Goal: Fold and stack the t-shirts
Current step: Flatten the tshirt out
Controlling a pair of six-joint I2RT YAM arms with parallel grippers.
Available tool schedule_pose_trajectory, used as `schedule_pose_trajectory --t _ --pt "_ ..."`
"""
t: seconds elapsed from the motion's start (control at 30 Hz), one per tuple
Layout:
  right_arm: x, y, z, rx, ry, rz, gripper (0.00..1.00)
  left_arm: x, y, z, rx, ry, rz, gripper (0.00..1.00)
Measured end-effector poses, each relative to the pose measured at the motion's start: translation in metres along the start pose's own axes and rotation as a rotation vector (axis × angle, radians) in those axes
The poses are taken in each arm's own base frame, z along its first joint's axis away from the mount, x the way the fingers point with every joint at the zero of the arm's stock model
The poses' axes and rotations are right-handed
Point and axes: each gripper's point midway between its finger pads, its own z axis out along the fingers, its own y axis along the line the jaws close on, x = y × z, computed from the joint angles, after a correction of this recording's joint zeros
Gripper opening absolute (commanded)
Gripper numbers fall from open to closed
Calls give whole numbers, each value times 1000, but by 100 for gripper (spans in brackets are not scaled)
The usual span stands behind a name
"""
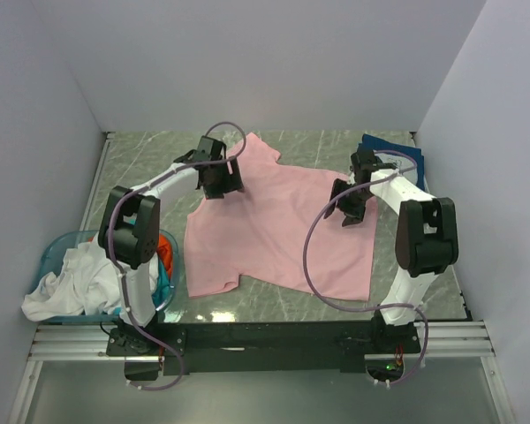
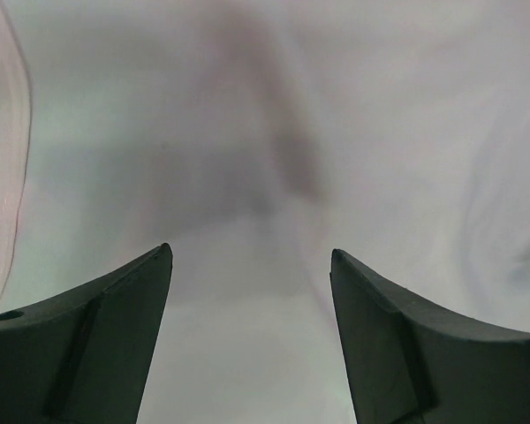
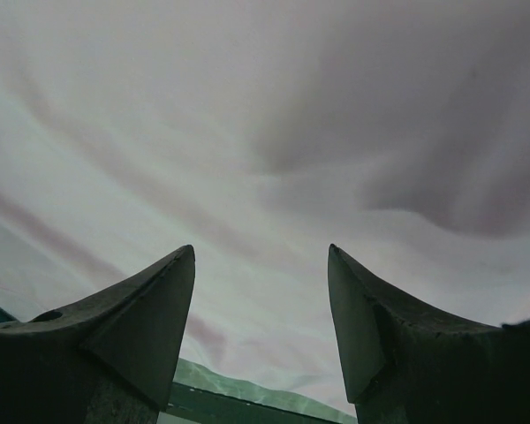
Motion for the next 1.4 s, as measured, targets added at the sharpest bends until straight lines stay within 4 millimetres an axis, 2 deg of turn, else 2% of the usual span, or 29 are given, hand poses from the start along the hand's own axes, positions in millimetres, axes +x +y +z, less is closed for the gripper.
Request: schedule_pose_trajectory --t 0.17,0.3,0.7,0.97,1.23,1.4 --pt "24 -12 3 19 32 17 68 40 25 2 -50 75 -30 77" --pt "36 -17 0 24 37 23 68 52 33 -1 -67 90 -47 76" --pt "32 -28 4 80 -1 36 69 41 36 -3 -93 22 -42 77" --pt "31 -38 19 132 21 53 69 45 42 11 -134 43 -29 77" --pt "10 -40 23 161 4 61 69 26 38 26 -151 20 11 78" --pt "-10 -45 24 173 -12 88 69 8 32 39 -150 5 42 78"
